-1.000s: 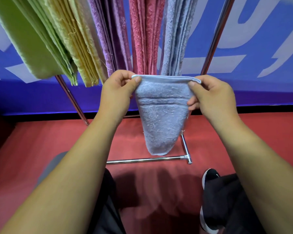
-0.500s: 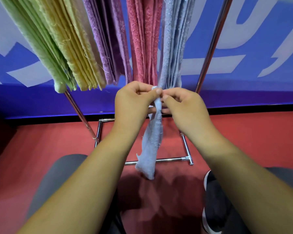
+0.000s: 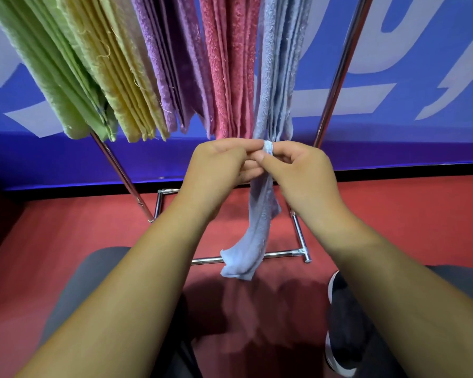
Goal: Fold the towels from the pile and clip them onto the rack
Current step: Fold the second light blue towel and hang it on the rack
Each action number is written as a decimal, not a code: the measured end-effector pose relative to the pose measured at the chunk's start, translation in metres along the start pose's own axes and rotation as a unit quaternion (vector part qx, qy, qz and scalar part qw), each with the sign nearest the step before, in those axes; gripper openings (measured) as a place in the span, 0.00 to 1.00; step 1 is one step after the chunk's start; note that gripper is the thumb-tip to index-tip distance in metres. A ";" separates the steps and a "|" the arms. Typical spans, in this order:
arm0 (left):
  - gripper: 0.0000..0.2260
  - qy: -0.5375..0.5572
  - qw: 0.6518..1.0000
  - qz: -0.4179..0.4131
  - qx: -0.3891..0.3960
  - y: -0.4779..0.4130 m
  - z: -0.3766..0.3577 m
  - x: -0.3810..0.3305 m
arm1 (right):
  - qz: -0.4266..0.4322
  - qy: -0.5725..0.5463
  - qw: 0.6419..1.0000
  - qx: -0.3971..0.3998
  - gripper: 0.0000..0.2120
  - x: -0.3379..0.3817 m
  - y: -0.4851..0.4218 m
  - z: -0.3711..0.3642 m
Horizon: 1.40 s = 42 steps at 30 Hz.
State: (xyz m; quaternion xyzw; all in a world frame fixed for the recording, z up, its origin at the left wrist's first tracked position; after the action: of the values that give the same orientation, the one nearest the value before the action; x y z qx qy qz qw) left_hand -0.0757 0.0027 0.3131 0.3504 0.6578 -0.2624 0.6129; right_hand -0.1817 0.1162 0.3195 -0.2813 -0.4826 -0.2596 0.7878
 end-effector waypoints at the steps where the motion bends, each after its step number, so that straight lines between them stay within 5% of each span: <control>1: 0.21 0.018 1.000 0.011 0.011 0.000 -0.001 0.000 | 0.001 0.004 1.000 -0.004 0.05 0.000 -0.001 0.002; 5: 0.19 0.043 0.999 0.018 0.004 -0.007 0.009 0.001 | 0.022 0.055 0.998 -0.023 0.11 0.003 -0.004 0.009; 8: 0.24 -0.185 0.979 -0.088 -0.008 -0.014 0.026 -0.010 | 0.029 0.047 0.998 -0.007 0.11 0.011 -0.004 0.014; 11: 0.33 -0.344 0.924 -0.131 0.100 -0.015 0.017 -0.012 | 0.043 -0.002 0.999 0.033 0.09 0.020 -0.002 0.018; 16: 0.16 -0.397 0.898 -0.114 0.152 -0.021 0.013 -0.001 | 0.064 -0.027 0.996 0.050 0.09 0.024 -0.001 0.030; 20: 0.04 -0.293 0.944 -0.069 0.132 -0.025 0.023 0.002 | 0.066 -0.031 0.997 0.012 0.10 0.024 -0.001 0.045; 25: 0.13 -0.161 0.982 -0.084 0.050 -0.026 0.038 -0.011 | 0.059 -0.055 0.994 -0.069 0.11 0.019 -0.005 0.069; 31: 0.08 0.079 0.990 -0.112 0.044 -0.024 0.035 -0.021 | 0.066 -0.066 0.987 -0.129 0.11 0.018 -0.009 0.082; 42: 0.06 0.073 0.983 -0.171 -0.005 -0.018 0.041 -0.038 | 0.038 -0.083 0.985 -0.144 0.12 0.006 -0.021 0.082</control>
State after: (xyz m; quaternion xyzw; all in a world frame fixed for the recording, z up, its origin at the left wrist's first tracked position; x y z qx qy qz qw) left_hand -0.0639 -0.0455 0.3450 0.2481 0.7521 -0.3337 0.5113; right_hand -0.2443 0.1579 0.3595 -0.4305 -0.4932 -0.2720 0.7053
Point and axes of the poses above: each hand's wrist, its own y-axis away from the middle knuckle, its own z-axis out of the back of the hand, x = y × z, the point moved 7 cm from there along -y, towards the middle knuckle, and after that the axes turned 6 degrees about x, right-handed, at the moved point
